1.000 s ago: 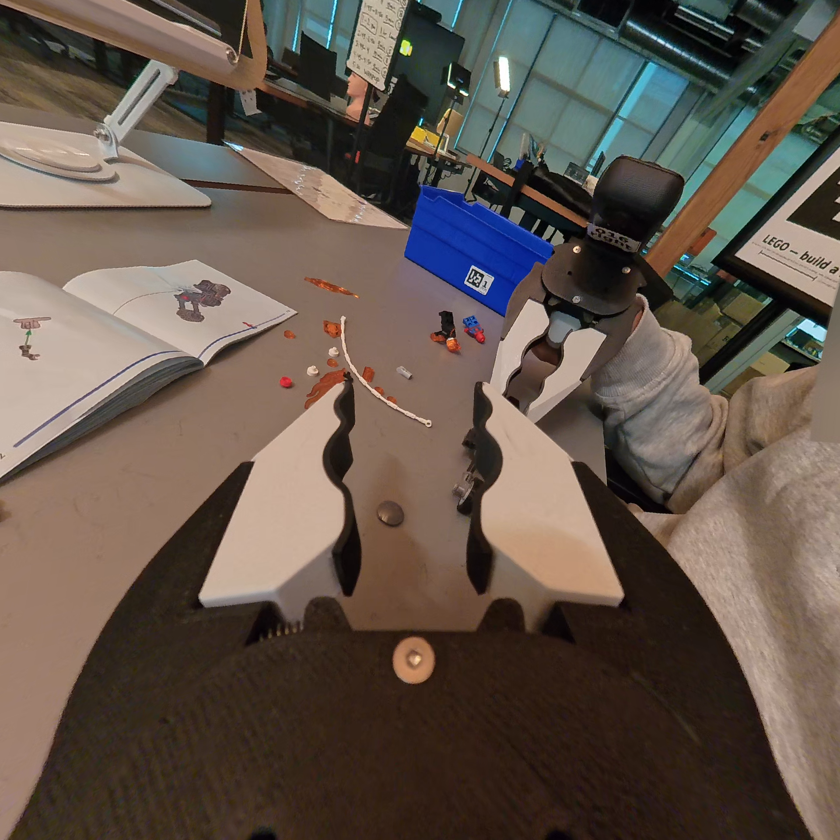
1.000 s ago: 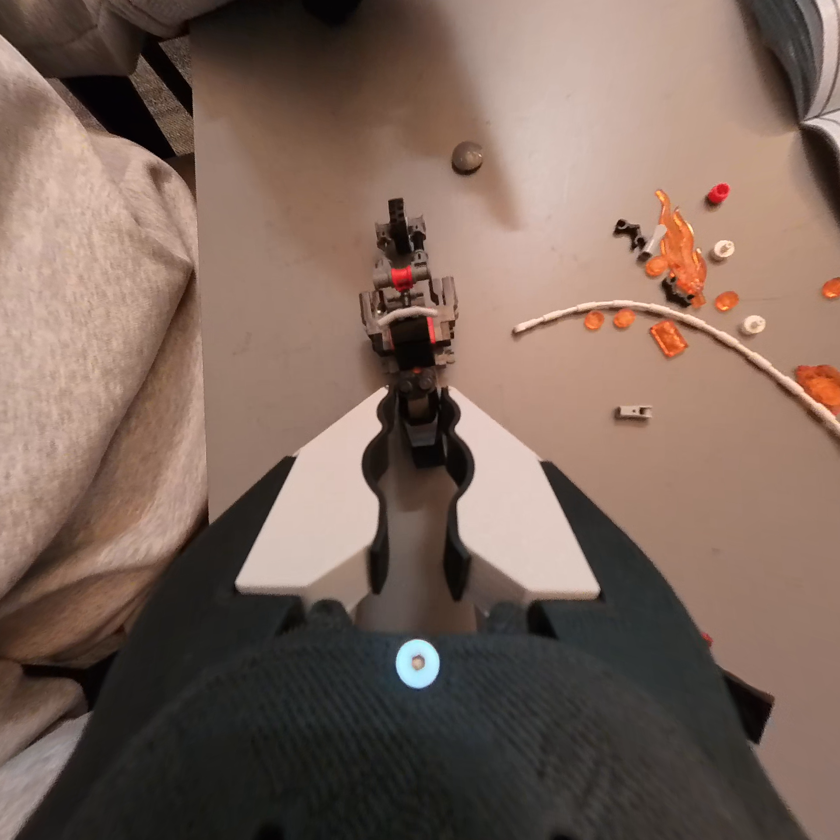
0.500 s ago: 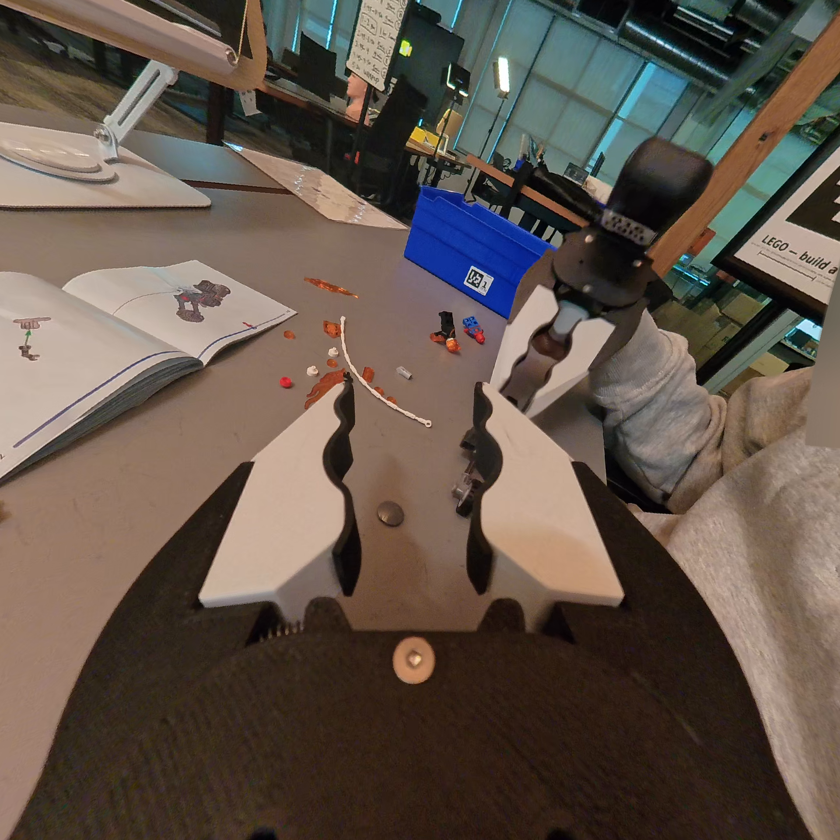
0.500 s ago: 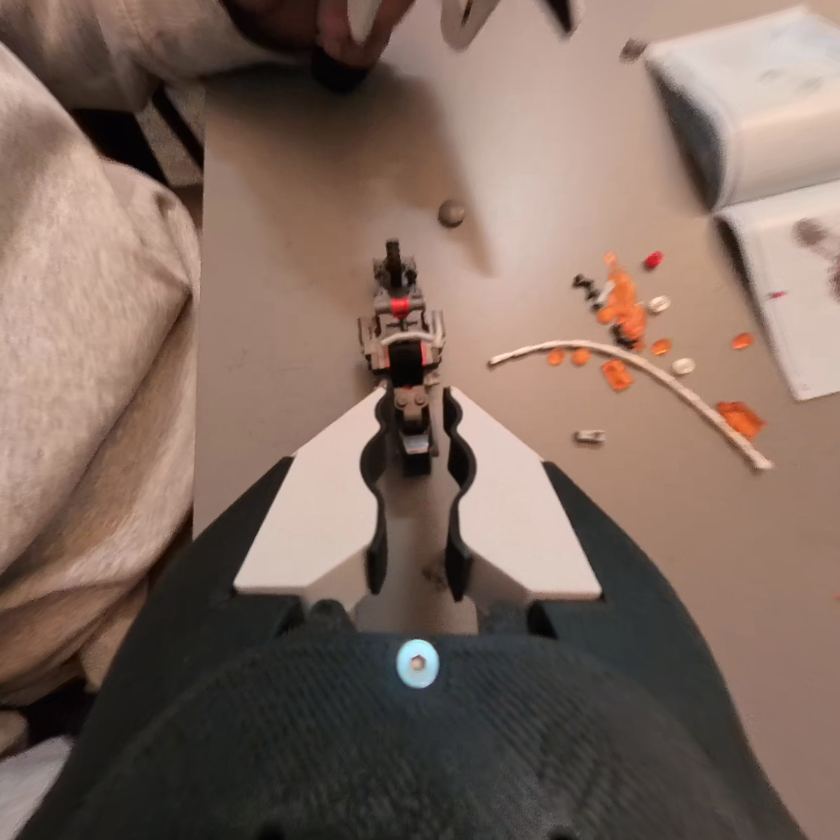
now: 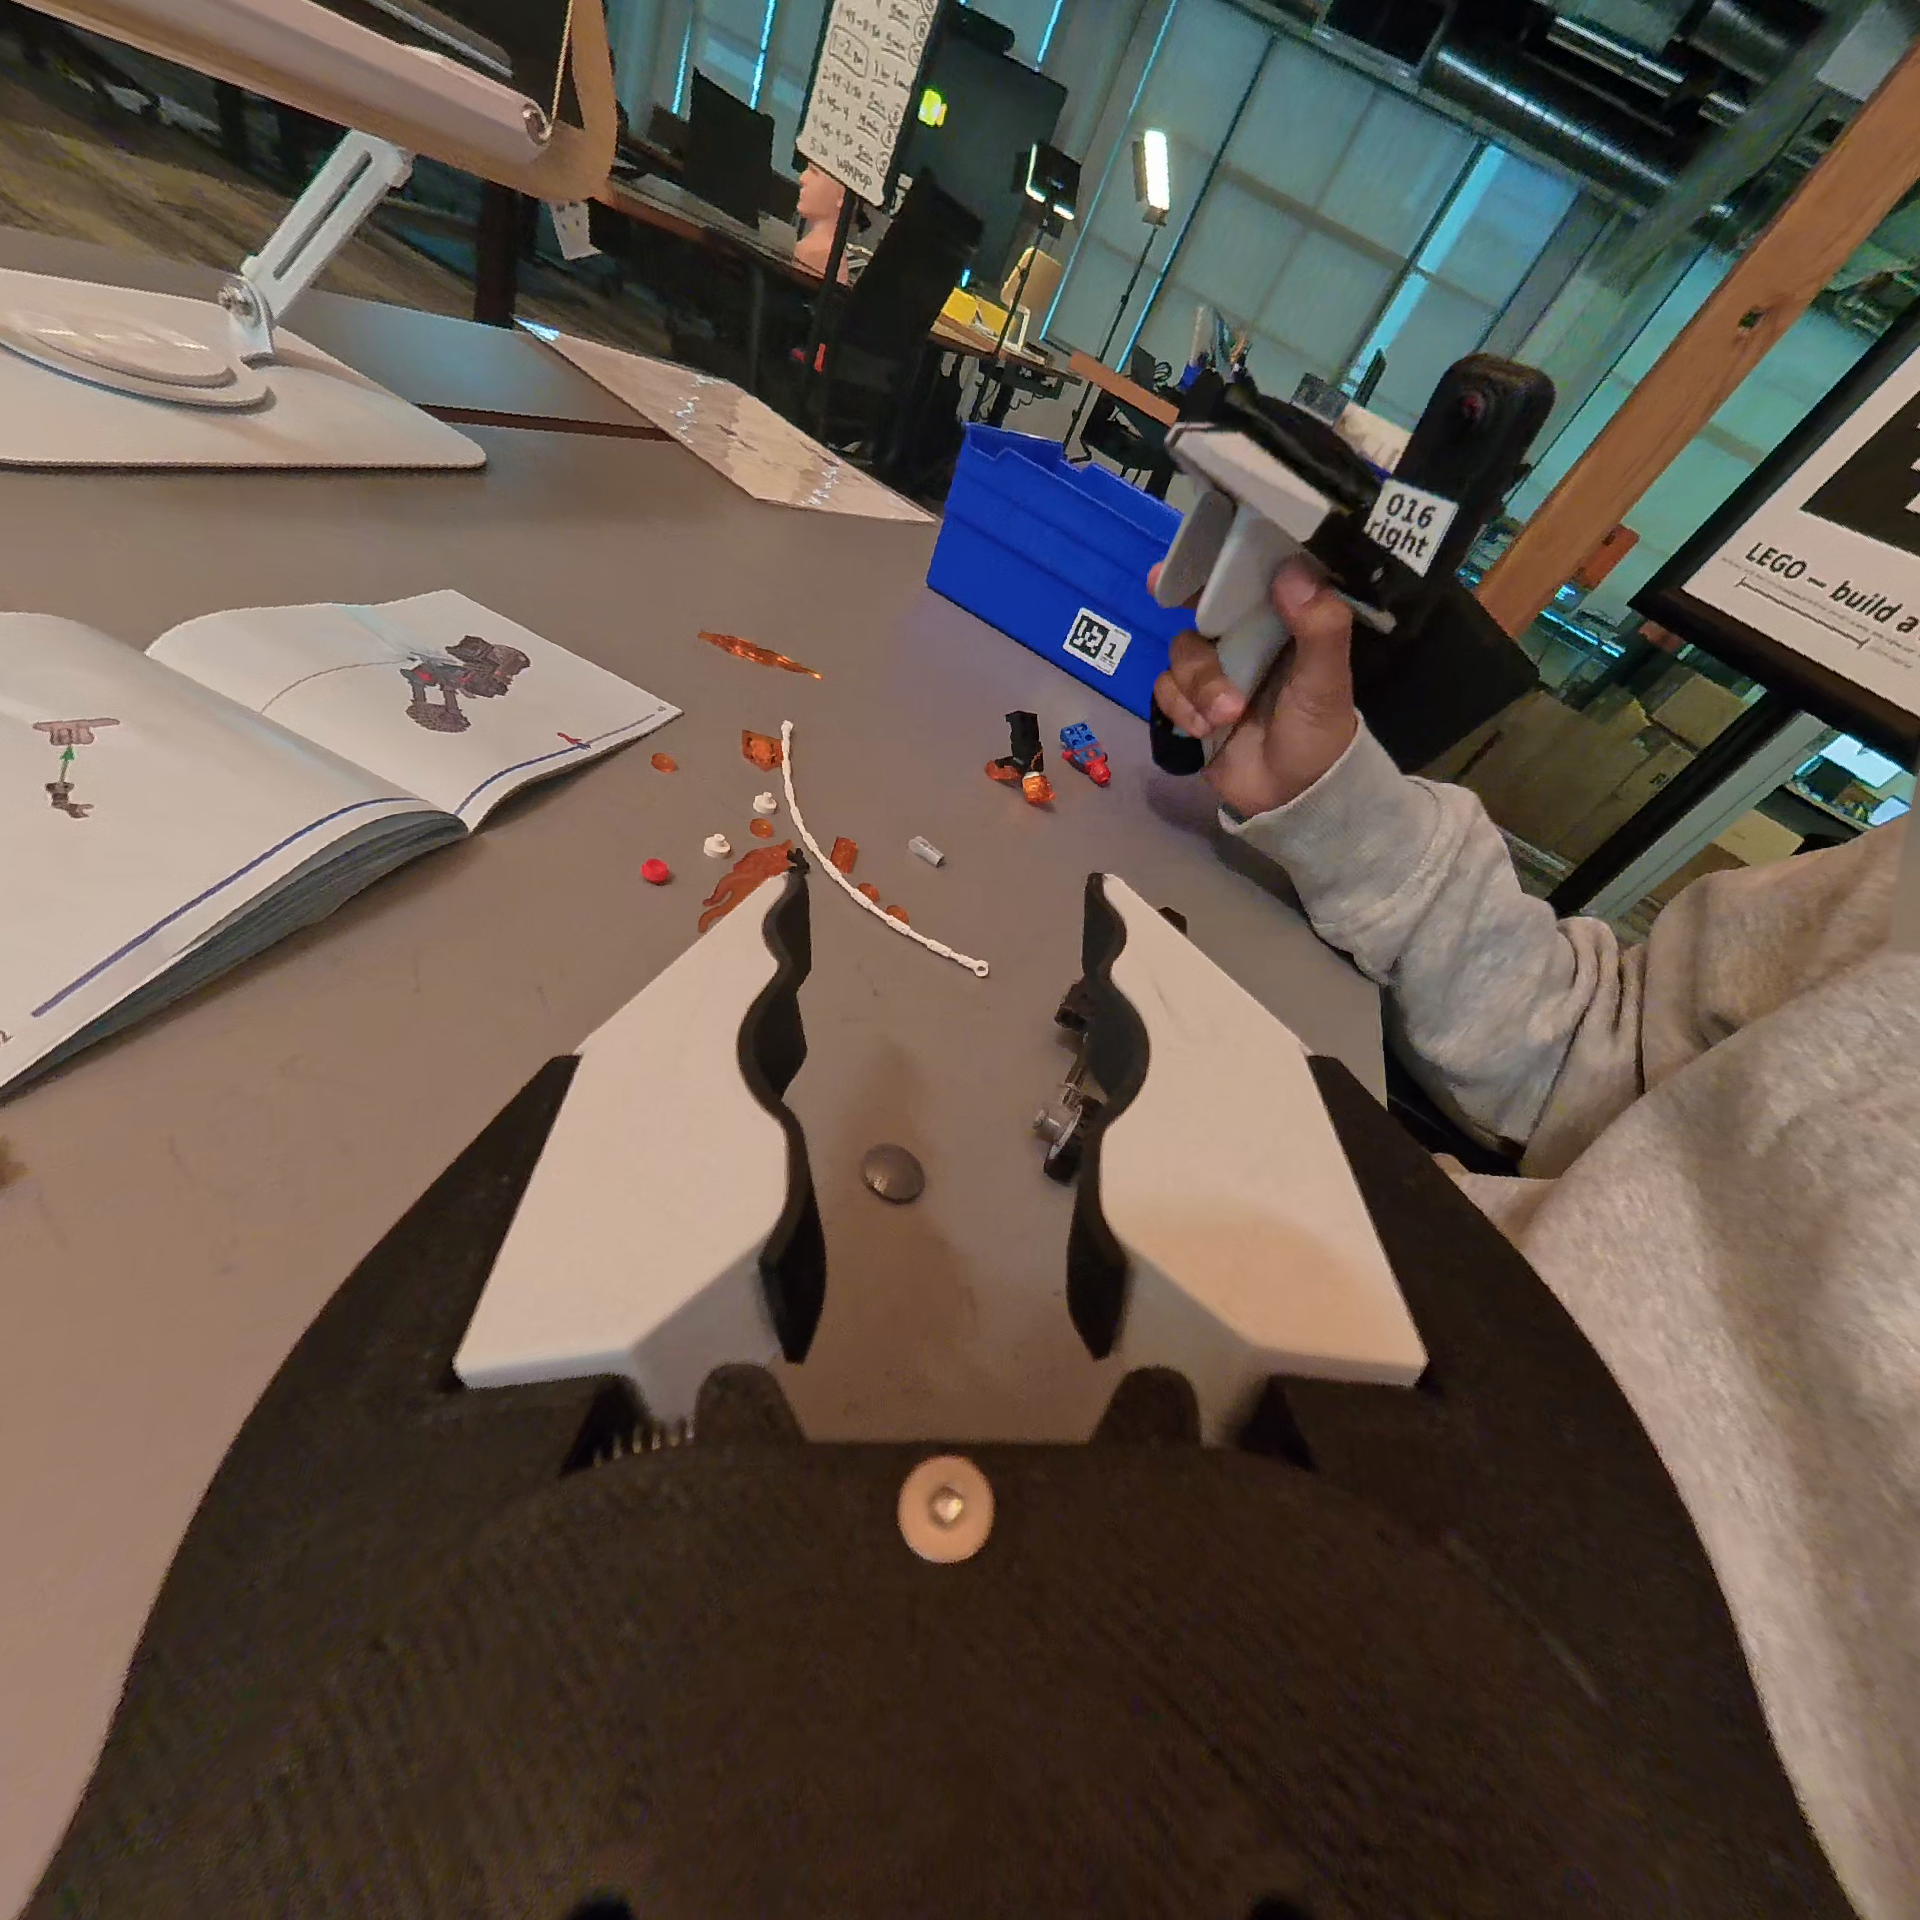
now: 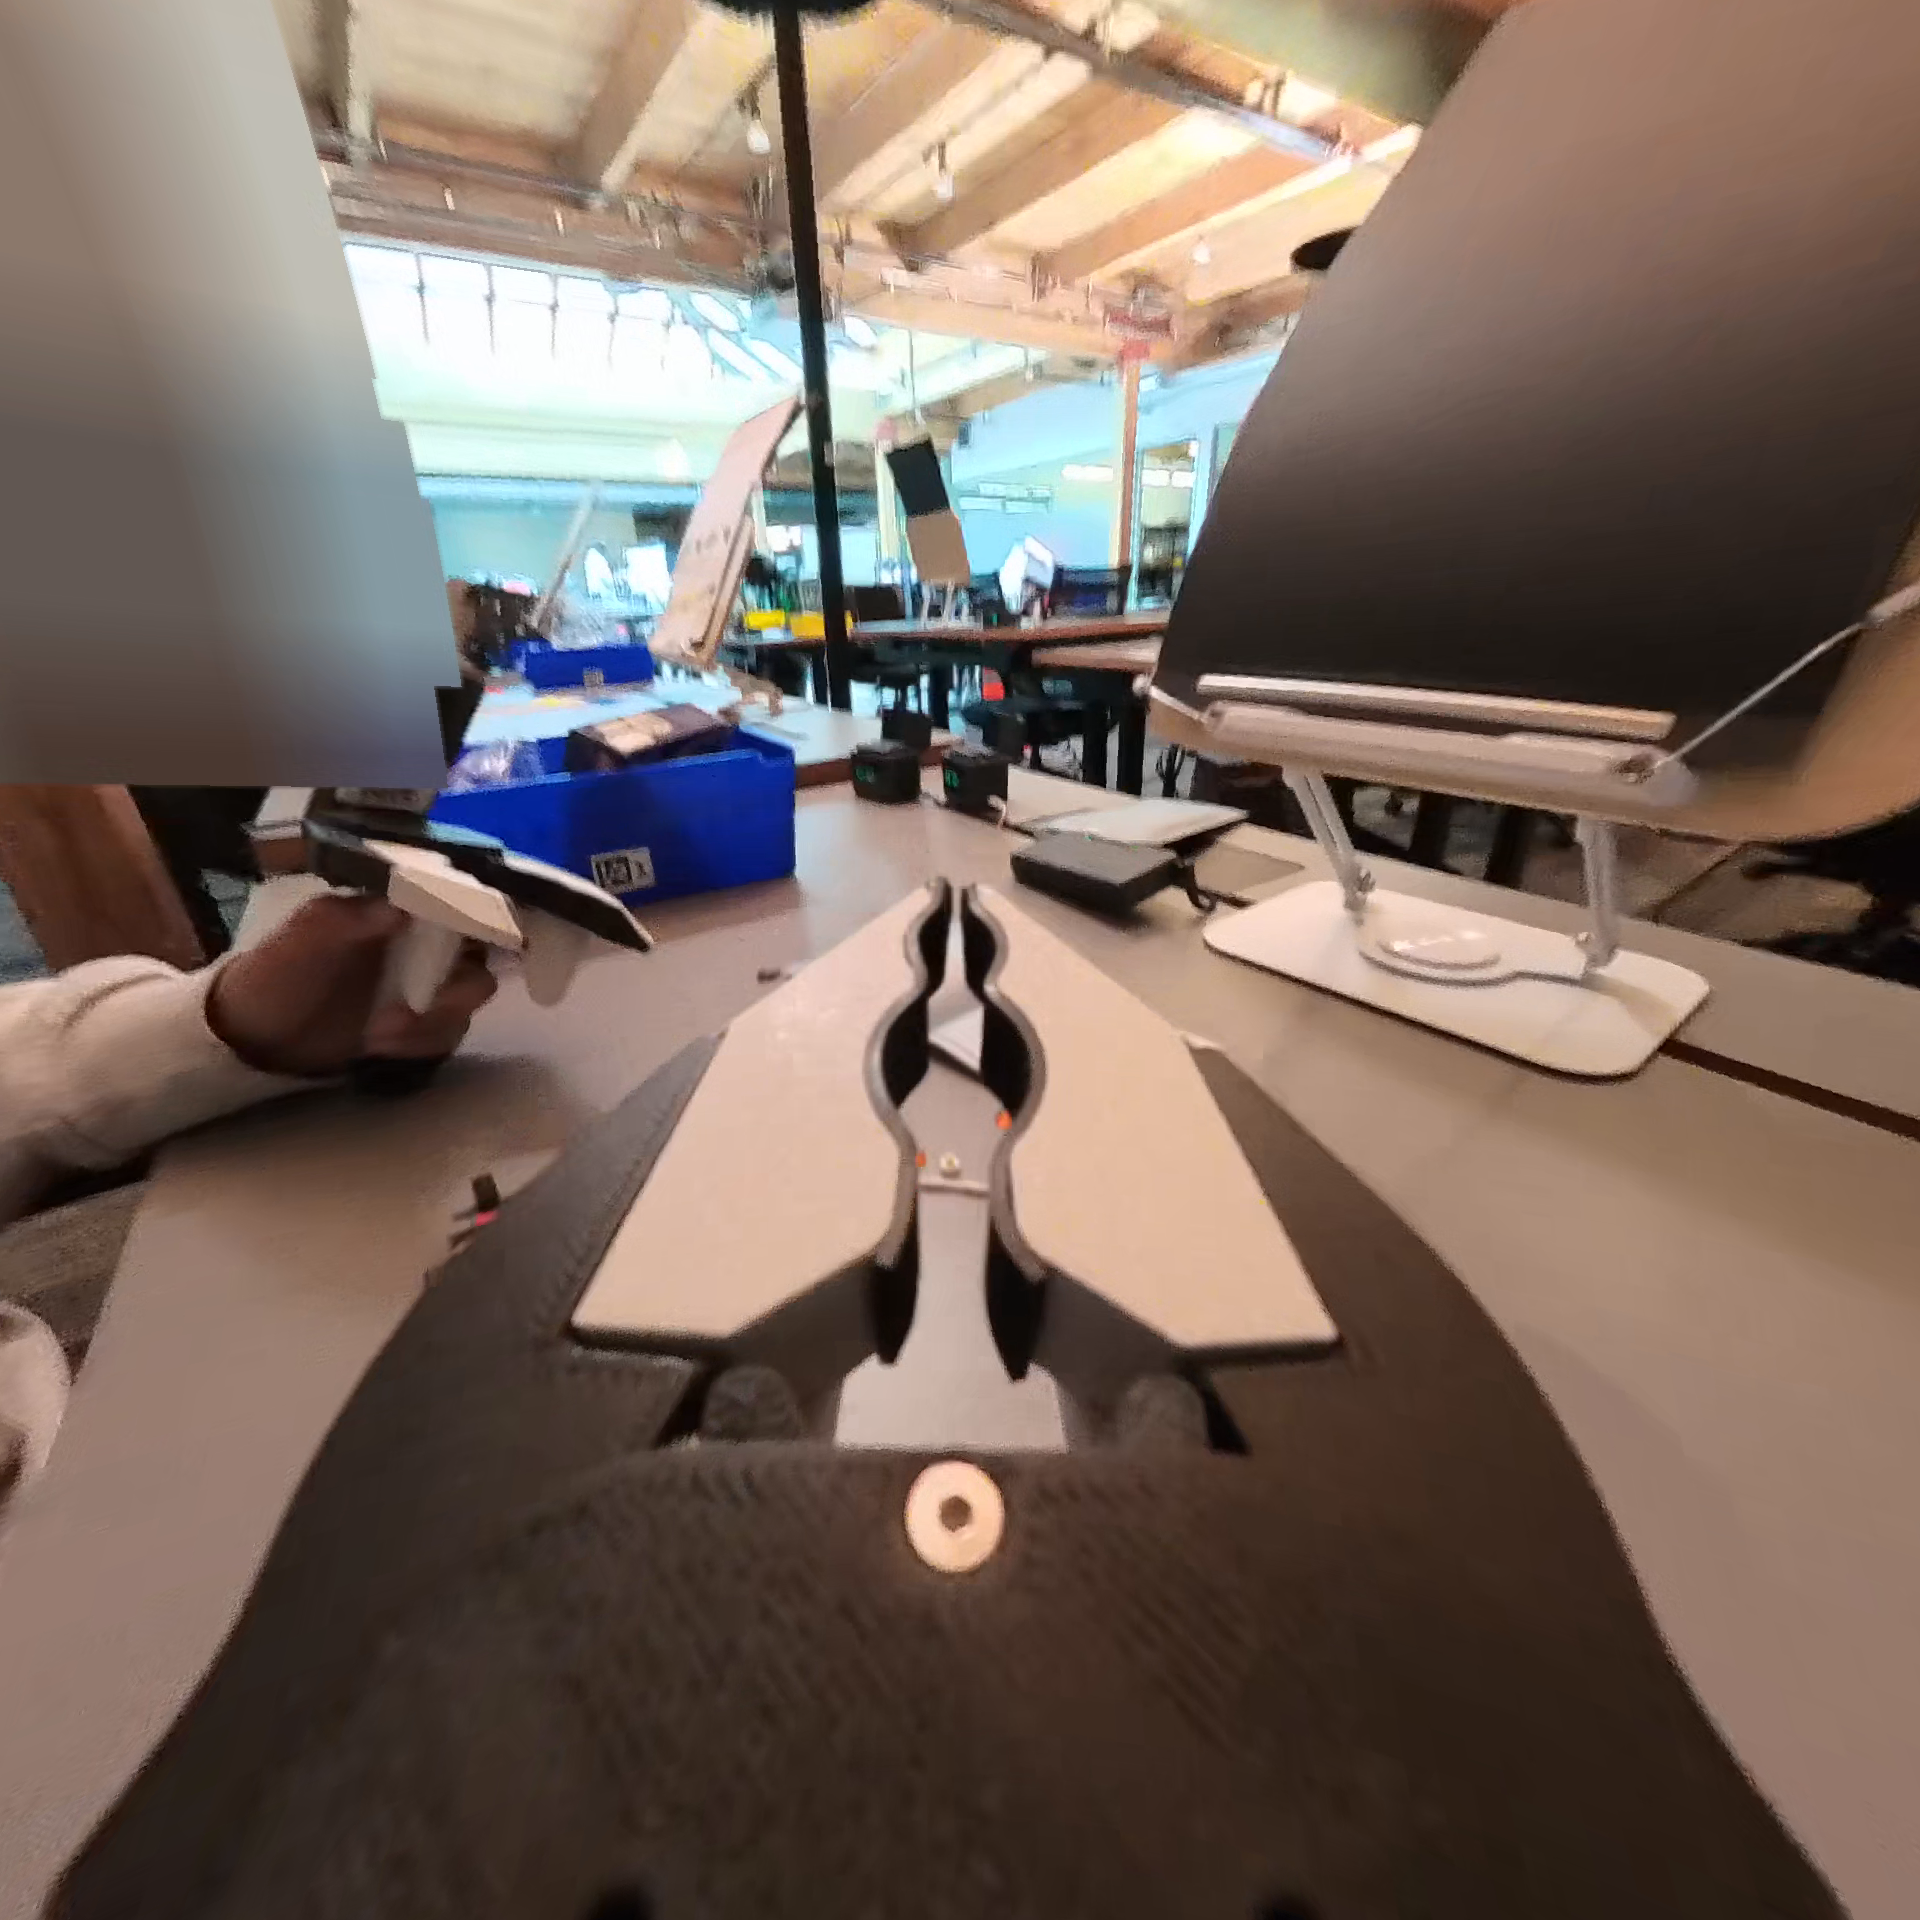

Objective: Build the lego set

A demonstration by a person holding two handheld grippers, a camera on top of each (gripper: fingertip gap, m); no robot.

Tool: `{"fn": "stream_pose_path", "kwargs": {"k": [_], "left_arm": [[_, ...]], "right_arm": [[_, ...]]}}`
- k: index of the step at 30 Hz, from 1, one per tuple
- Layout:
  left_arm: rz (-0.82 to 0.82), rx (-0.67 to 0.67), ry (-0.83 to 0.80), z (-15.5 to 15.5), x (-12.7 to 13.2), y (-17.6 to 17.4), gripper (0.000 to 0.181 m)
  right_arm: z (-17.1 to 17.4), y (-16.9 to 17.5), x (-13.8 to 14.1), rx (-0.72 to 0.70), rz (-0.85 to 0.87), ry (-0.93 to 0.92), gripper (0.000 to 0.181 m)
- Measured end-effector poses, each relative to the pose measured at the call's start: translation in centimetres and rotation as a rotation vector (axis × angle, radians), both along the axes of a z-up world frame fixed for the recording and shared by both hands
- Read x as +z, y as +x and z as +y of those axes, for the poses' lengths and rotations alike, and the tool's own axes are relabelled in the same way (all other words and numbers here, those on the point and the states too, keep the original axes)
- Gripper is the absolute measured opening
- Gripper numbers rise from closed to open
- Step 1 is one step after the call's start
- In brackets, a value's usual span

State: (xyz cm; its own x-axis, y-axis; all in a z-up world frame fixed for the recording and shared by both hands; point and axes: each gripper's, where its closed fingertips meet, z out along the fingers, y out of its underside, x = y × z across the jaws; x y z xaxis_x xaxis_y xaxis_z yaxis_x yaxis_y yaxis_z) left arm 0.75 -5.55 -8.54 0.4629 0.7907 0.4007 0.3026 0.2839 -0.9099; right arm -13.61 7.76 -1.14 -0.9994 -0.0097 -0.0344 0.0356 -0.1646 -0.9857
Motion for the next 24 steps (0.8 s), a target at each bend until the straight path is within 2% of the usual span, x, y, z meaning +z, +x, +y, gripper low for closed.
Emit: {"fn": "stream_pose_path", "kwargs": {"k": [4, 15, 18, 21, 23, 24], "left_arm": [[-0.005, 0.000, -0.005, 0.0, -0.1, -0.1, 0.051], [0.000, -0.008, -0.026, 0.3, -0.1, 0.0, 0.052], [0.001, -0.011, -0.038, 0.5, -0.2, 0.0, 0.058], [0.015, 0.023, -0.077, 0.4, -0.1, -0.2, 0.068], [0.031, 0.042, -0.114, 0.4, 0.0, -0.1, 0.069], [0.022, 0.018, -0.126, 0.8, -0.1, 0.2, 0.062]], "right_arm": [[-0.6, 0.0, -1.0, -0.029, 0.031, 0.063, 0.000], [0.0, -0.3, -0.9, 0.049, -0.105, 0.024, 0.001], [-0.2, 0.0, -1.5, 0.065, -0.057, 0.074, 0.001], [-0.6, -0.1, -3.4, 0.028, 0.028, 0.192, 0.003], [-0.9, 0.3, -4.5, 0.019, 0.078, 0.255, 0.005], [-1.1, 0.5, -4.9, 0.012, 0.102, 0.269, 0.007]]}}
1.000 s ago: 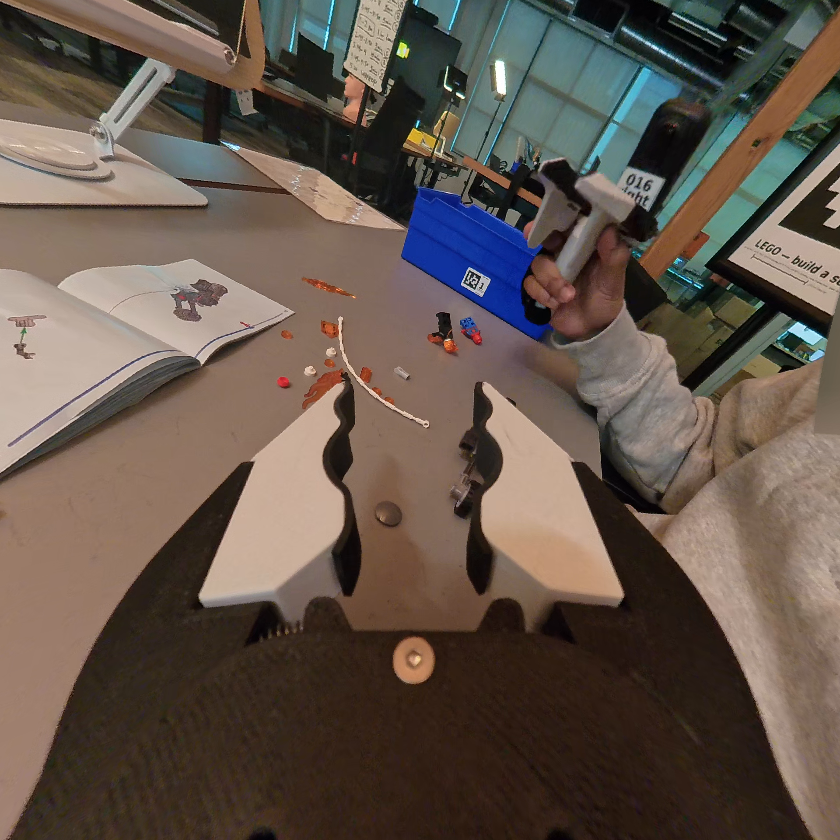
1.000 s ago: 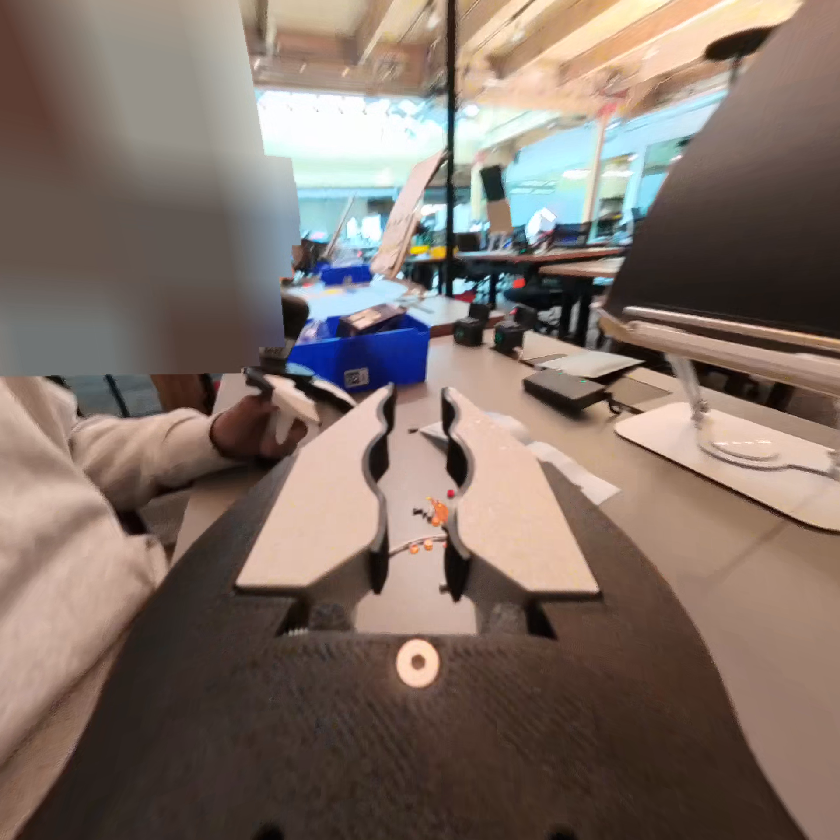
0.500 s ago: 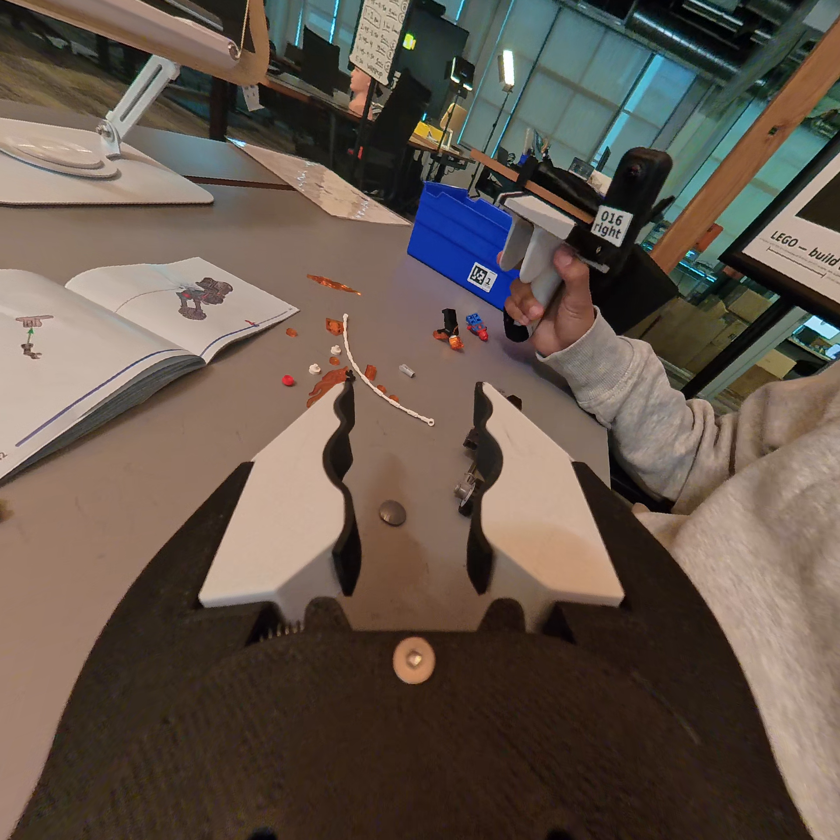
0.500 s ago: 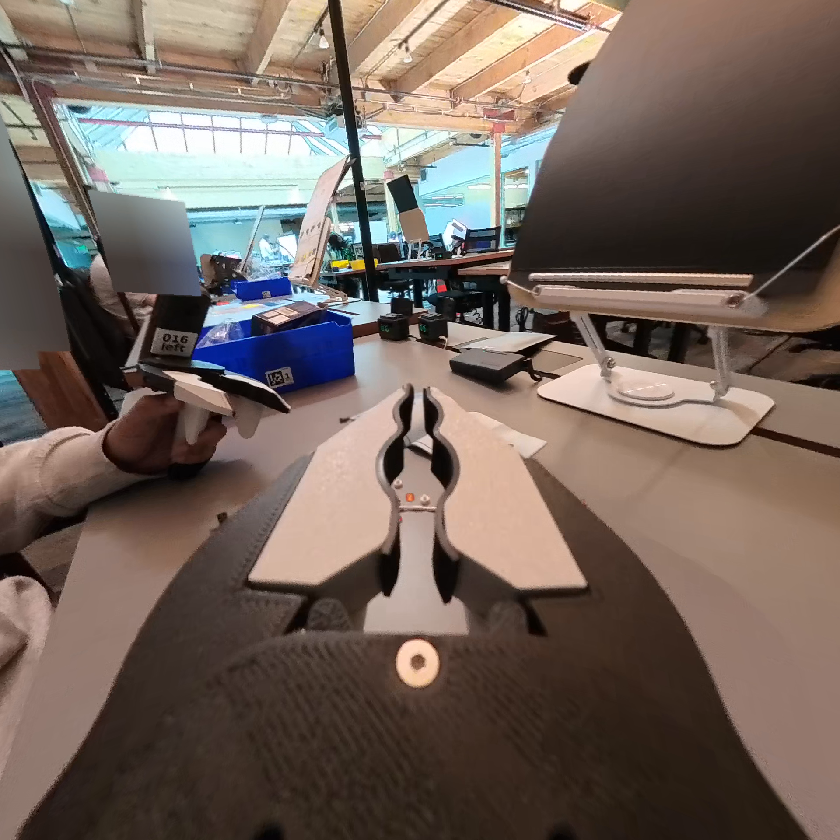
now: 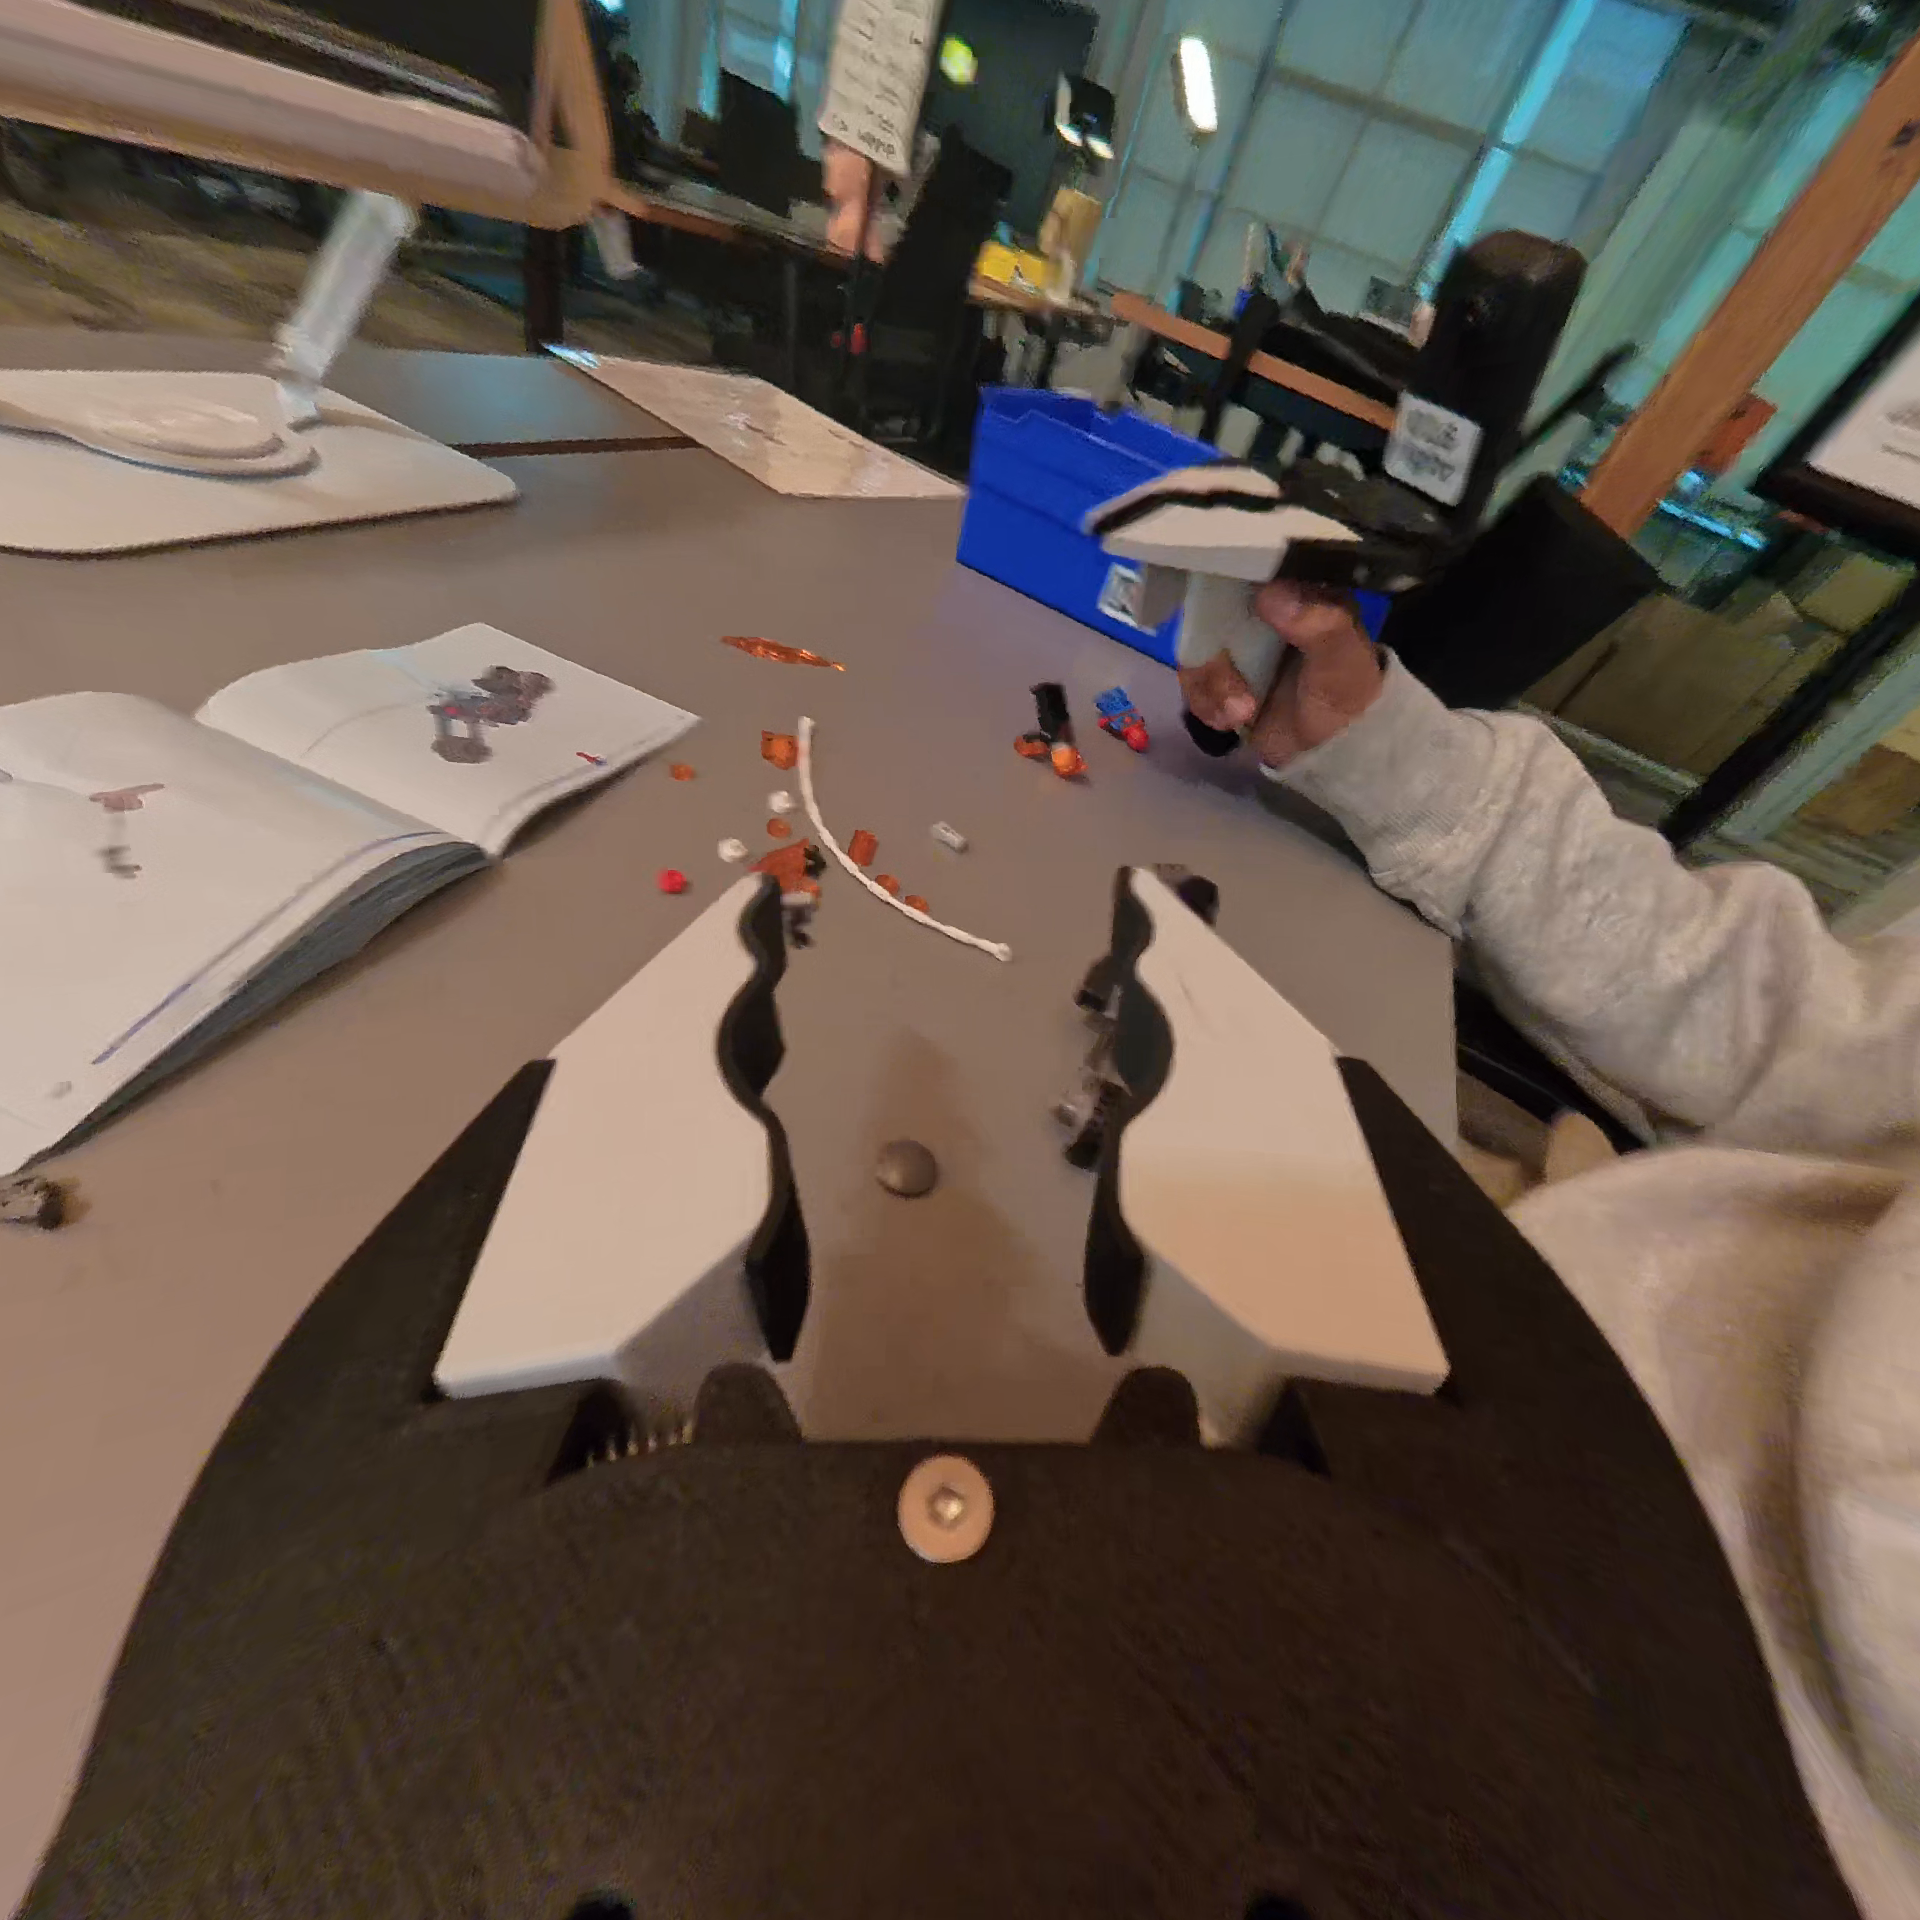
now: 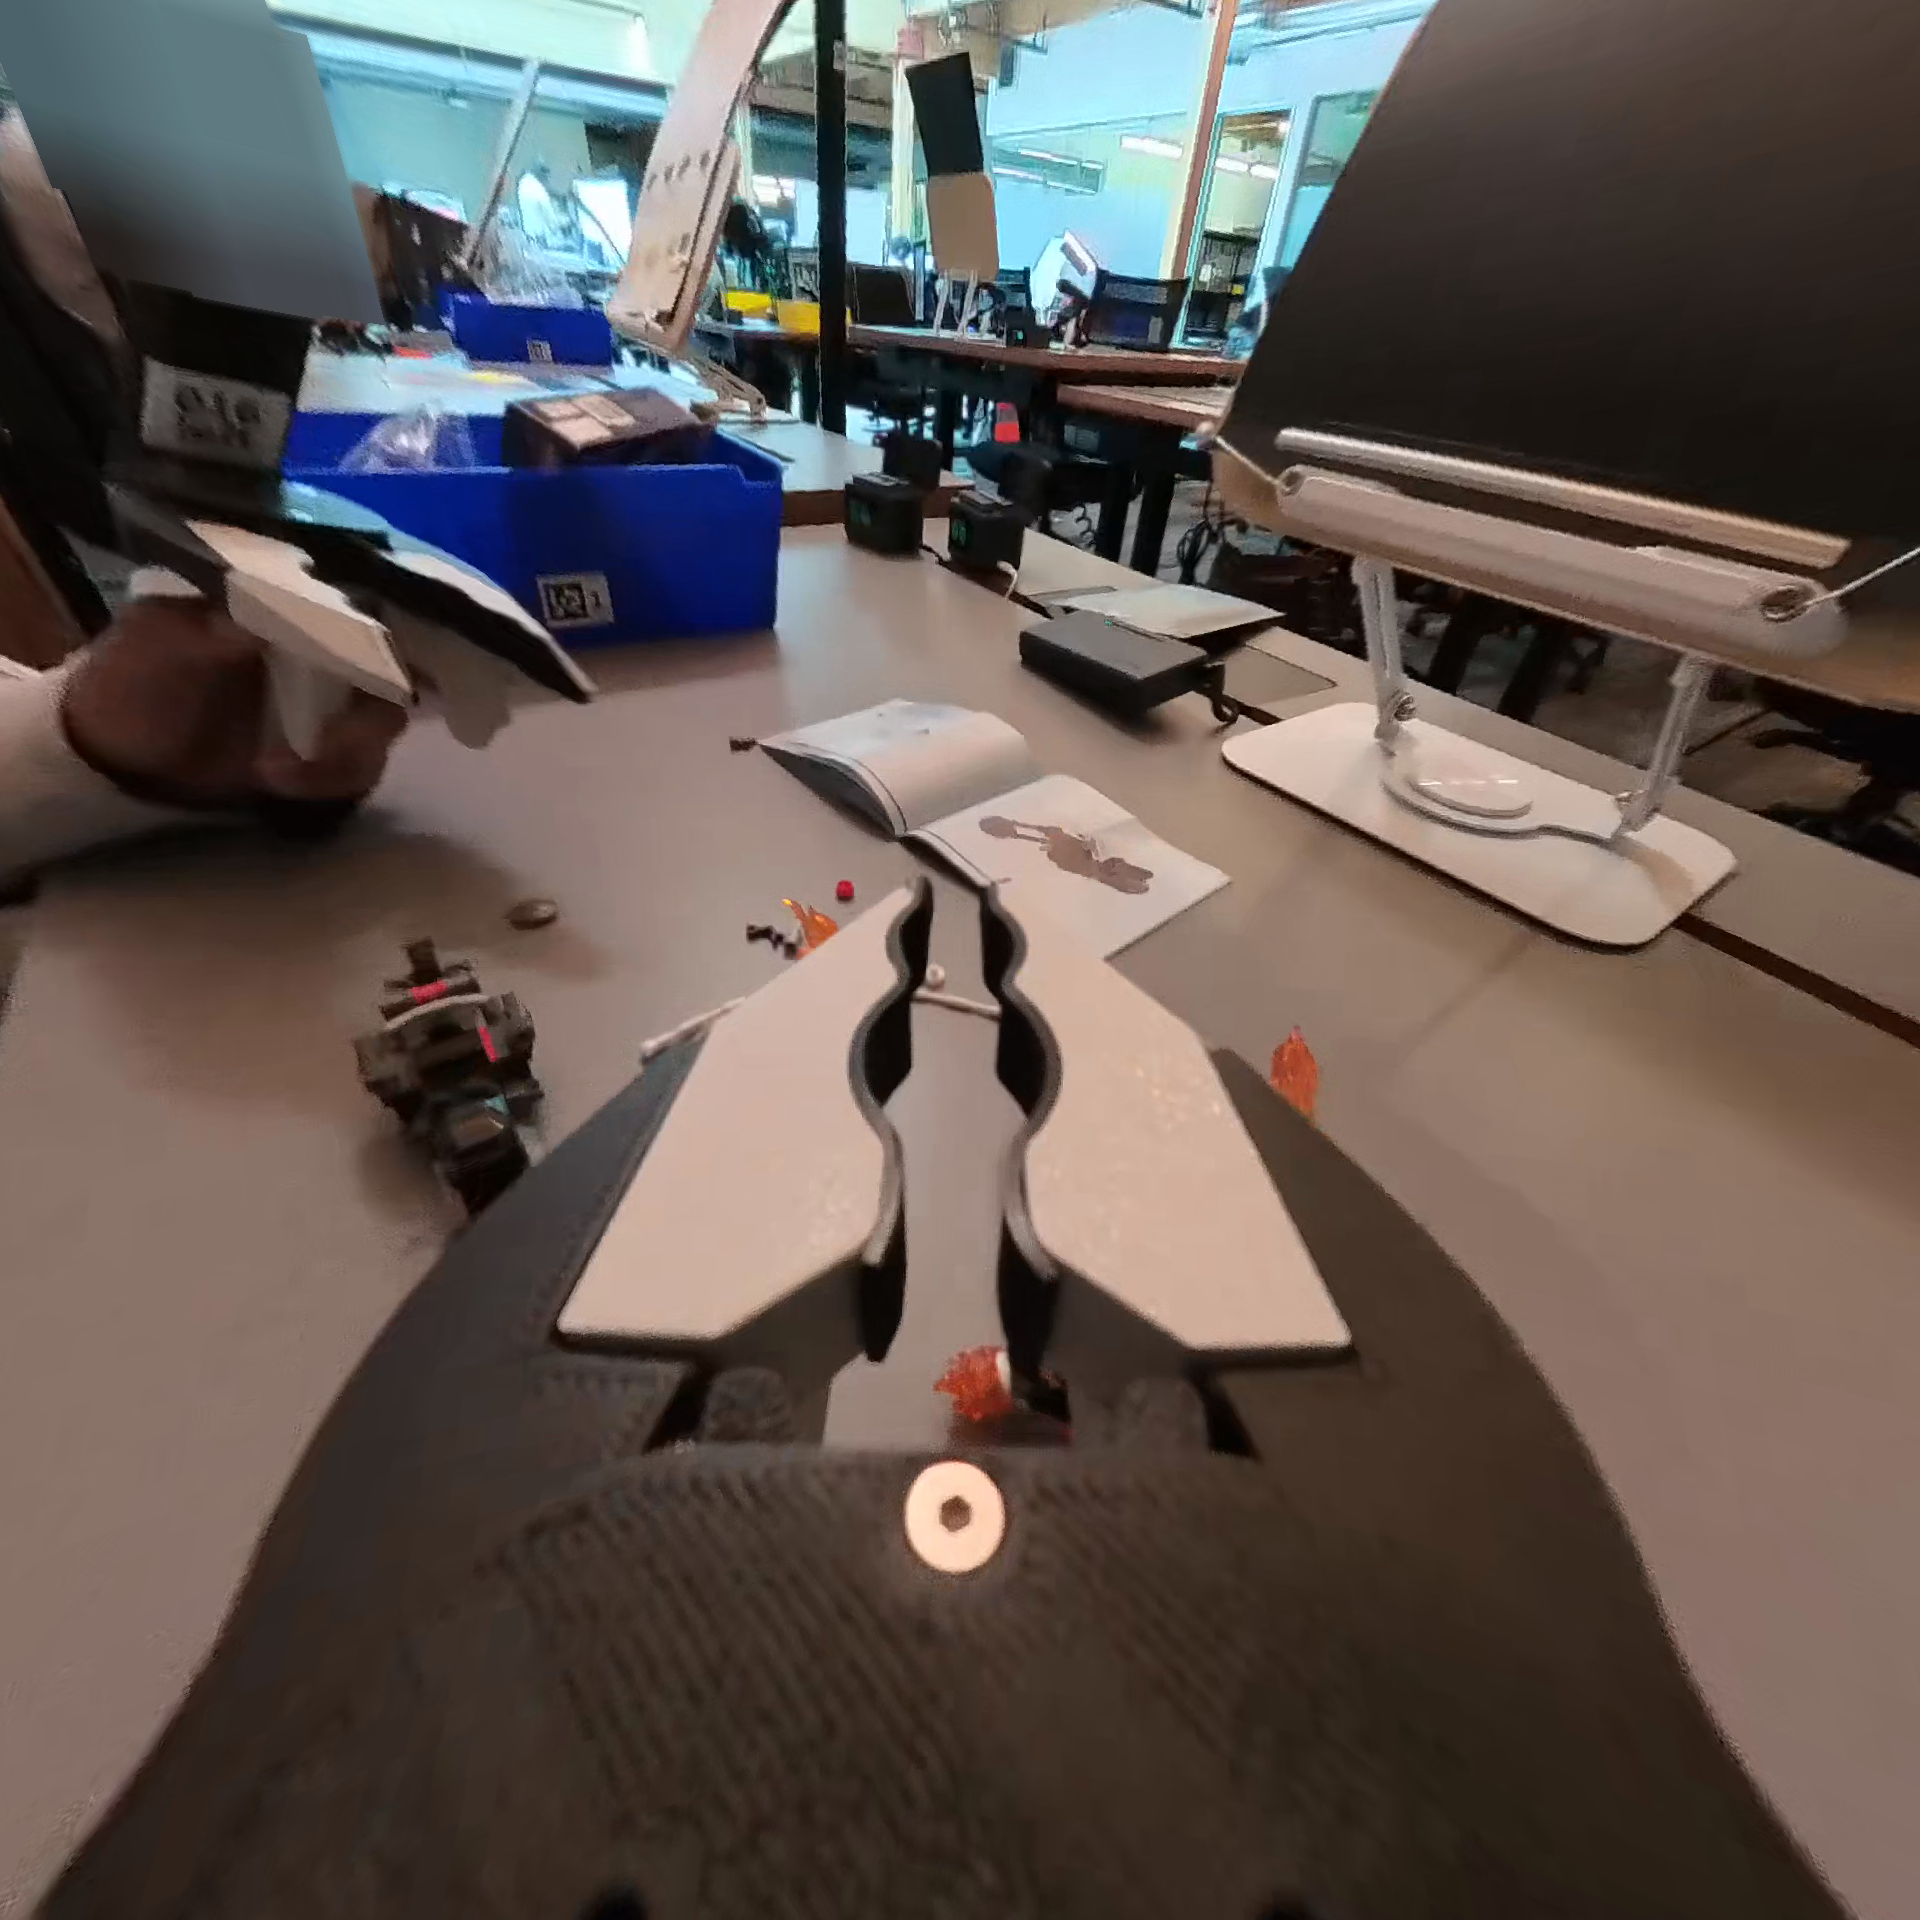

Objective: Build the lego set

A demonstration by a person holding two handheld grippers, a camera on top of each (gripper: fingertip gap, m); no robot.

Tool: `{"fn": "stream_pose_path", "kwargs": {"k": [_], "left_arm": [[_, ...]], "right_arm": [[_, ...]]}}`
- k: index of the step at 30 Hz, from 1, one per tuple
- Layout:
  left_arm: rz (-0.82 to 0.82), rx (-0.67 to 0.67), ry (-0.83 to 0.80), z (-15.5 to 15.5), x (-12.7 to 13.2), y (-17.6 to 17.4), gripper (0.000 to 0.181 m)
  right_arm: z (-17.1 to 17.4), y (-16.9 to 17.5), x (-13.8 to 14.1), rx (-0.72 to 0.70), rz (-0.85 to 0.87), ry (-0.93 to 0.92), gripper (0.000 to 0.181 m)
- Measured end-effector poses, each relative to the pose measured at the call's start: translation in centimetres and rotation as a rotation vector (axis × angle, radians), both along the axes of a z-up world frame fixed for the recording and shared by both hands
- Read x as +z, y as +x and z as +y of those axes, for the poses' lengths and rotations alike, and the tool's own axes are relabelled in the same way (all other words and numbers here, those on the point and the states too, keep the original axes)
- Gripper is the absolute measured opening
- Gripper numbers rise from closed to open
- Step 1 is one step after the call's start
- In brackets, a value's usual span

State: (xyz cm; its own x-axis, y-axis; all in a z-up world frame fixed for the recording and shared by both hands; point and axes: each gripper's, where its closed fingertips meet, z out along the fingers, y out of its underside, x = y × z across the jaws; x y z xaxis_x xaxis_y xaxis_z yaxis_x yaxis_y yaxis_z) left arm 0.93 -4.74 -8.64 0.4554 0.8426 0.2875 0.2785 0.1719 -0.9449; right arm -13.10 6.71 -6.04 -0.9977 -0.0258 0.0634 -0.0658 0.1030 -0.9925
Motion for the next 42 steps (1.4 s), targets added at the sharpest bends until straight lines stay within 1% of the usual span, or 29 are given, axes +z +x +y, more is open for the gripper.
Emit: {"fn": "stream_pose_path", "kwargs": {"k": [1, 2, 5, 7, 9, 11, 13, 15, 17, 19, 21, 25, 27, 28, 31, 34, 36, 38, 39, 40, 42], "left_arm": [[-0.014, -0.056, -0.013, 0.8, -0.1, 0.5, 0.049], [-0.024, -0.099, -0.029, 1.4, -0.3, 0.9, 0.041], [-0.029, -0.089, -0.109, 1.7, -0.9, 1.0, 0.040], [-0.021, -0.081, -0.151, 1.9, -1.1, 1.0, 0.040], [-0.016, -0.094, -0.165, 2.2, -1.1, 1.1, 0.042], [0.000, -0.116, -0.160, 2.4, -0.9, 1.3, 0.047], [0.019, -0.108, -0.156, 2.3, -0.7, 1.2, 0.050], [0.025, -0.080, -0.154, 1.7, -0.5, 1.0, 0.053], [0.012, -0.041, -0.163, 0.9, -0.7, 0.8, 0.051], [-0.011, 0.031, -0.193, -0.5, -1.1, 0.7, 0.047], [-0.007, 0.092, -0.198, -1.6, -0.9, 0.7, 0.046], [-0.001, 0.208, -0.210, -3.6, -0.7, 0.8, 0.045], [-0.019, 0.307, -0.233, -5.1, -0.9, 0.7, 0.037], [-0.024, 0.335, -0.242, -5.4, -1.0, 0.7, 0.036], [-0.023, 0.375, -0.260, -5.8, -1.0, 0.9, 0.037], [-0.027, 0.396, -0.274, -5.9, -1.0, 1.1, 0.037], [-0.033, 0.436, -0.285, -6.3, -1.0, 1.2, 0.033], [-0.035, 0.544, -0.268, -7.6, -0.4, 0.2, 0.020], [-0.041, 0.559, -0.228, -7.5, 0.1, -0.9, 0.021], [-0.068, 0.537, -0.191, -7.0, 0.4, -2.3, 0.024], [-0.160, 0.482, -0.176, -6.0, 0.2, -6.0, 0.038]], "right_arm": [[-0.1, 0.0, -0.3, -0.010, 0.013, 0.005, 0.012], [-0.1, -0.2, -0.8, -0.021, 0.010, 0.007, 0.018], [0.1, -0.2, -1.8, 0.014, -0.099, 0.015, 0.029], [0.7, -0.1, -1.2, 0.028, -0.150, -0.029, 0.029], [1.5, -0.4, -0.4, 0.008, -0.164, -0.087, 0.028], [2.1, -0.8, -0.1, -0.013, -0.178, -0.107, 0.028], [2.2, -1.0, -0.1, -0.021, -0.189, -0.109, 0.029], [2.1, -1.1, -0.3, -0.029, -0.191, -0.094, 0.031], [2.1, -1.8, -0.6, -0.086, -0.164, -0.077, 0.034], [2.4, -2.9, -0.8, -0.159, -0.138, -0.064, 0.039], [2.7, -3.7, -0.6, -0.197, -0.142, -0.071, 0.043], [3.3, -4.0, 0.5, -0.210, -0.175, -0.118, 0.049], [3.6, -4.1, 0.9, -0.221, -0.179, -0.133, 0.052], [3.7, -4.1, 1.1, -0.225, -0.179, -0.137, 0.053], [4.1, -4.3, 1.6, -0.268, -0.162, -0.143, 0.063], [4.2, -4.3, 2.2, -0.296, -0.125, -0.169, 0.062], [3.8, -4.0, 1.8, -0.283, -0.132, -0.143, 0.062], [3.5, -3.9, 1.2, -0.280, -0.140, -0.115, 0.063], [3.3, -3.7, 0.9, -0.278, -0.142, -0.102, 0.063], [3.1, -3.7, 0.6, -0.276, -0.142, -0.088, 0.063], [2.7, -3.6, 0.1, -0.282, -0.129, -0.053, 0.064]]}}
